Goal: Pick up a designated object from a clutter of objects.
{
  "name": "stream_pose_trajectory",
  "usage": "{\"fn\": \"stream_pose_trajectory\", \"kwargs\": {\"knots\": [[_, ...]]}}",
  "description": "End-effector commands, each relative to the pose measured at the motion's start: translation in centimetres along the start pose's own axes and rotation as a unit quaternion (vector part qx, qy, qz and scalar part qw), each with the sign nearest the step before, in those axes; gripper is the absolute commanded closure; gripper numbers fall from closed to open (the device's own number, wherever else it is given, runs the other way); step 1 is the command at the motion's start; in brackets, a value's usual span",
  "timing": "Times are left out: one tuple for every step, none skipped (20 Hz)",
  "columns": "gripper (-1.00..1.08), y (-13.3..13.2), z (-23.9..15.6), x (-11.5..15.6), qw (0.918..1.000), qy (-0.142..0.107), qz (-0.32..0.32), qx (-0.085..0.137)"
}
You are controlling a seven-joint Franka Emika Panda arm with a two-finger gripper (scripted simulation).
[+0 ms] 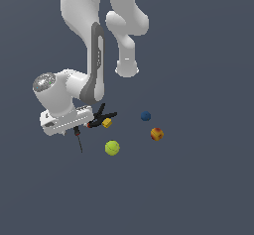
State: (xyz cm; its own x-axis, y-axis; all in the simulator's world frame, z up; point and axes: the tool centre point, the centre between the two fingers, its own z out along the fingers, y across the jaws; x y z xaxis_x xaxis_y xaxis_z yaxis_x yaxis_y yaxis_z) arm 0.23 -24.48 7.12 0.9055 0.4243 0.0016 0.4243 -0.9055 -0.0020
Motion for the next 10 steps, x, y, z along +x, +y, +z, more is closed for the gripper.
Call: {"fn": "stream_pose_trajectory", "kwargs": {"knots": [[-0.92, 0.29, 0.47, -0.35, 1.0000, 0.000, -0.005, -0.001], [-0.92, 0.35, 0.57, -0.43, 1.0000, -0.001, -0.006, -0.001], [-0.92, 0.39, 0.63, -0.48, 1.0000, -0.001, -0.006, -0.001], [-0.92, 0.41, 0.65, -0.51, 1.0000, -0.001, -0.006, -0.001], [-0.92, 0.34, 0.57, -0.45, 1.0000, -0.001, -0.005, -0.001], [-0.92, 0.34, 0.61, -0.46, 1.0000, -0.001, -0.005, -0.001], [-0.92, 0.34, 0.71, -0.46, 1.0000, -0.001, -0.005, -0.001], [-0.92, 0.34, 0.88, -0.47, 1.0000, -0.001, -0.005, -0.001], [-0.92, 0.34, 1.12, -0.48, 1.0000, -0.001, -0.005, -0.001], [-0.92, 0.35, 1.42, -0.50, 1.0000, -0.001, -0.005, -0.001]]}}
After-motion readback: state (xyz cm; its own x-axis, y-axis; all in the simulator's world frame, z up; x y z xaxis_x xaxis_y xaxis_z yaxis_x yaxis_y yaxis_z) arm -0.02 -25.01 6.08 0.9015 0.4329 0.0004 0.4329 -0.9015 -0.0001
